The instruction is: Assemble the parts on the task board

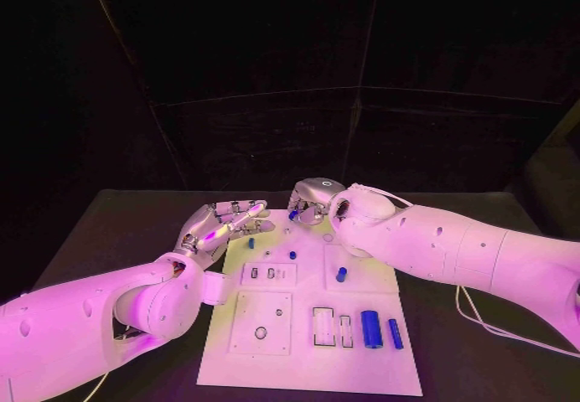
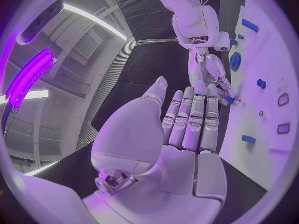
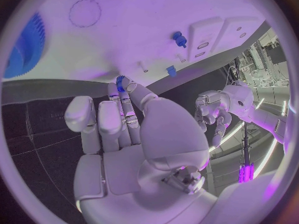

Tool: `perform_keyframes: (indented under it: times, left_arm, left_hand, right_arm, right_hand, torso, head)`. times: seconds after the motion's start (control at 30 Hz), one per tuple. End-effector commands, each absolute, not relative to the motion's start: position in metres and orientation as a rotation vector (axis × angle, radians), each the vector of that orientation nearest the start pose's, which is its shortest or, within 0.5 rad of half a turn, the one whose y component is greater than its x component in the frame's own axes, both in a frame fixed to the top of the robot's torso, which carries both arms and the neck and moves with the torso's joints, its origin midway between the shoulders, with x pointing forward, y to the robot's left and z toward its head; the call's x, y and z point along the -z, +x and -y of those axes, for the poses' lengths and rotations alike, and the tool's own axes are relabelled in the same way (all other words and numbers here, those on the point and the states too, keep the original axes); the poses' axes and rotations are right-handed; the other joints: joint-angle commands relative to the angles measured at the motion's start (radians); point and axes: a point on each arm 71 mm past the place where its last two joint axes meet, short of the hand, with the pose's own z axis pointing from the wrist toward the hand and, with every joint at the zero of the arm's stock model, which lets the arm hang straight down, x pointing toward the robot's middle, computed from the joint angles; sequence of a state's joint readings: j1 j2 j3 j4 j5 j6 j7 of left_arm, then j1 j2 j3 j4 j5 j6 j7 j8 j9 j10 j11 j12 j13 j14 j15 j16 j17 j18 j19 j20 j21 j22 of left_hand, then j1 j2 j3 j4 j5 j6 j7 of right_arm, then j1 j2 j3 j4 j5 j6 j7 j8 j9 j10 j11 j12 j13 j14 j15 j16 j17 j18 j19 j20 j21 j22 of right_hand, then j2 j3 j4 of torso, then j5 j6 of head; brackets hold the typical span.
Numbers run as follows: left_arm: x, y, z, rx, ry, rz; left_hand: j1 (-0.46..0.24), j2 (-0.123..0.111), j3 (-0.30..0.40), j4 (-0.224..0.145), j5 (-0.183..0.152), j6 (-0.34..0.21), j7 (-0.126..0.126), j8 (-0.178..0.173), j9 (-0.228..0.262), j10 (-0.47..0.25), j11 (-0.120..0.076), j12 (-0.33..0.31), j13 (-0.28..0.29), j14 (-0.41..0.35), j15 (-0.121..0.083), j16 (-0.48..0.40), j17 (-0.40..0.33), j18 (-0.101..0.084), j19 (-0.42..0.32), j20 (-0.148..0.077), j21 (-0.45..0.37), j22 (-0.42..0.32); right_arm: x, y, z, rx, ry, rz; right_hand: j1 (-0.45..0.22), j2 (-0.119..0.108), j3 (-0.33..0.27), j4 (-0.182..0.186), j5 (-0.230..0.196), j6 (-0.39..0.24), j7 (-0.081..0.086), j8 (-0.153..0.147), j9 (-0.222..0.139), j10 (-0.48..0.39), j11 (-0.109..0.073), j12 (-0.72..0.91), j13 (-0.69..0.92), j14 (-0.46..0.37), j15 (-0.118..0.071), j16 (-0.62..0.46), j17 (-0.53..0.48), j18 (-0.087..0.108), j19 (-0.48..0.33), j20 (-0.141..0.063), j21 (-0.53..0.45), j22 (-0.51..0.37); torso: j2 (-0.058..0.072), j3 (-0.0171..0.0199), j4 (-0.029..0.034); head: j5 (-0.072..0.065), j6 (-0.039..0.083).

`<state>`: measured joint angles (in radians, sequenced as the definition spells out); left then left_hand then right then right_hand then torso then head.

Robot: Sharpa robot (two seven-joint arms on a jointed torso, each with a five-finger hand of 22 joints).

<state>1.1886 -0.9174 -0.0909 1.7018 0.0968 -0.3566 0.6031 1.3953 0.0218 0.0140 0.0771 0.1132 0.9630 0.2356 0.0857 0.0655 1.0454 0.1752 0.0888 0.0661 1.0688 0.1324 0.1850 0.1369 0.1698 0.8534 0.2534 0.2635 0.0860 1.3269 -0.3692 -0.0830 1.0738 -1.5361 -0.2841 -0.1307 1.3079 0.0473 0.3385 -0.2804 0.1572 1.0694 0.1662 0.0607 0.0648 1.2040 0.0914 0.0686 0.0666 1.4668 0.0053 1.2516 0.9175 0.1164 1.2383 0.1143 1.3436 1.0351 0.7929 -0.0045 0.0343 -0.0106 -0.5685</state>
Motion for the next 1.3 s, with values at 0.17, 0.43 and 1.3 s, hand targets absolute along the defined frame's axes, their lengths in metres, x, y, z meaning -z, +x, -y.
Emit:
perform_keyframes:
  times: [0.17, 0.43, 1.3]
  left_arm:
    - [0.174, 0.447, -0.199, 1.71, -1.116, -1.269]
    - [0.174, 0.448, -0.2, 1.707, -1.116, -1.269]
    - [0.175, 0.453, -0.208, 1.718, -1.093, -1.261]
  left_hand:
    - [0.003, 0.01, 0.002, -0.002, -0.003, -0.002, 0.002, -0.004, -0.001, -0.003, 0.006, -0.004, -0.001, 0.004, 0.004, -0.005, 0.001, 0.015, 0.007, -0.002, -0.006, -0.001]
    - [0.003, 0.01, 0.002, -0.003, -0.003, -0.002, 0.002, -0.004, 0.0, -0.003, 0.006, -0.004, -0.001, 0.004, 0.004, -0.006, 0.001, 0.015, 0.007, -0.002, -0.006, -0.001]
    - [0.004, 0.008, 0.0, -0.008, -0.004, 0.002, -0.001, -0.002, 0.0, 0.001, 0.004, -0.002, 0.0, 0.01, 0.002, -0.009, 0.003, 0.015, 0.012, -0.003, -0.008, -0.004]
  right_arm:
    - [0.149, 0.565, 0.074, -0.523, -0.332, -1.568]
    - [0.148, 0.564, 0.076, -0.533, -0.324, -1.551]
    - [0.145, 0.537, 0.209, -0.549, 0.051, -1.698]
  right_hand:
    - [-0.01, -0.018, 0.015, 0.004, -0.012, -0.009, 0.007, 0.002, 0.0, -0.011, 0.006, -0.006, -0.002, -0.001, 0.006, 0.003, -0.008, -0.007, -0.007, 0.004, 0.003, -0.003]
    - [-0.052, -0.081, -0.016, 0.032, -0.031, -0.144, 0.012, 0.0, -0.001, -0.162, 0.027, -0.003, -0.004, -0.018, 0.024, -0.028, -0.072, 0.002, -0.039, 0.022, -0.024, -0.048]
    - [-0.086, -0.149, -0.275, 0.263, 0.115, -0.15, -0.024, 0.021, 0.007, 0.122, -0.043, 0.485, 0.411, 0.032, -0.03, 0.133, 0.194, -0.028, 0.067, -0.033, 0.048, 0.095]
  torso:
    - [0.001, 0.0006, 0.0003]
    - [0.001, 0.0014, -0.0022]
    - [-0.015, 0.0166, -0.03]
  head:
    - [0.002, -0.001]
    - [0.006, -0.003]
    - [-0.013, -0.002]
